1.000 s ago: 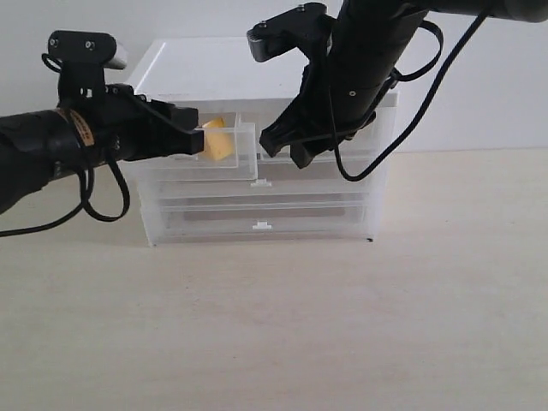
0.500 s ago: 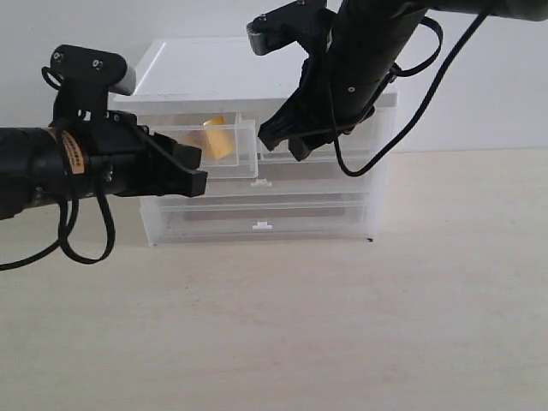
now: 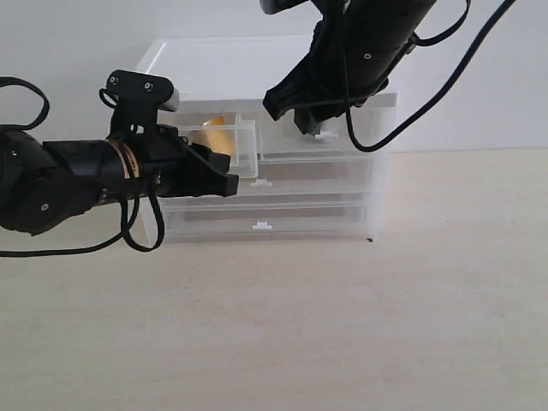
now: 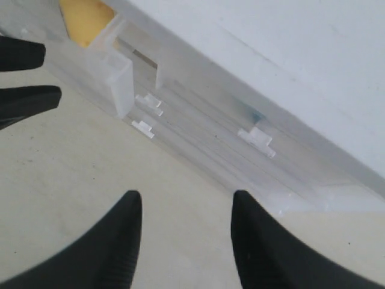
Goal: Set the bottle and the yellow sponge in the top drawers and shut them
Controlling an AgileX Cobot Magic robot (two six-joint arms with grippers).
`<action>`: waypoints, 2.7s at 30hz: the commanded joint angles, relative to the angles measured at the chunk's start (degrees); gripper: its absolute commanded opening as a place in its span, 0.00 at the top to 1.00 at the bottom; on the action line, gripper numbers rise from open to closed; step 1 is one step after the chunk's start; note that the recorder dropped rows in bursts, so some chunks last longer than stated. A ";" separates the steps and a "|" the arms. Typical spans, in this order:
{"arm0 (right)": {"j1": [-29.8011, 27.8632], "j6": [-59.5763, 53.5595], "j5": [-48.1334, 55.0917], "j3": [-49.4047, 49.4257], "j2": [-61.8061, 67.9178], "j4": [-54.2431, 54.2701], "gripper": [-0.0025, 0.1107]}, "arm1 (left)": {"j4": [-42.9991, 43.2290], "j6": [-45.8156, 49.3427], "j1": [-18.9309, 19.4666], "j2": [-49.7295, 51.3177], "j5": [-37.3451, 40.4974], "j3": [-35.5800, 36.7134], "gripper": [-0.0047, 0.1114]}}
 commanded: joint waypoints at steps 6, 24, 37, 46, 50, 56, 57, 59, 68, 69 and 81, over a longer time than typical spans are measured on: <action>-0.28 -0.17 1.73 0.17 -0.81 -1.84 0.61 | -0.03 0.13 0.93 3.06 1.18 -6.11 0.68; -0.28 0.04 2.68 0.17 -0.81 -2.64 0.61 | 0.25 0.37 3.46 7.66 6.60 -11.10 0.68; -0.28 1.00 1.22 0.17 -0.81 -3.66 0.61 | 2.10 0.37 2.50 -4.77 7.51 -4.25 0.68; -0.28 2.98 2.77 0.17 -0.81 -3.66 0.69 | 1.96 0.37 2.05 -16.98 8.38 3.22 0.68; -0.28 3.90 3.26 0.74 -1.54 -3.66 0.95 | 1.09 -0.78 2.05 -24.08 8.78 7.99 0.69; -0.28 8.41 -6.02 10.27 -9.23 -6.56 0.98 | -0.54 -1.05 2.05 -35.37 9.42 14.48 0.92; -0.28 9.68 -7.62 12.57 -10.98 -7.37 0.98 | -1.54 -1.39 2.05 -37.27 9.43 15.49 0.93; -0.28 10.96 -10.95 17.72 -14.77 -7.66 0.98 | -2.92 -2.00 2.05 -40.72 8.77 17.62 0.93; -0.28 18.32 -32.05 41.11 -34.53 -7.12 0.98 | -3.26 -9.06 -0.04 -58.00 4.31 27.34 0.93; -0.28 19.06 -34.25 43.47 -36.78 -7.01 0.98 | -3.13 -9.06 -0.81 -59.42 4.21 28.01 0.93; -0.28 25.51 -50.14 62.32 -55.81 -7.01 0.98 | -3.15 -15.53 -5.09 -59.51 5.15 32.38 0.93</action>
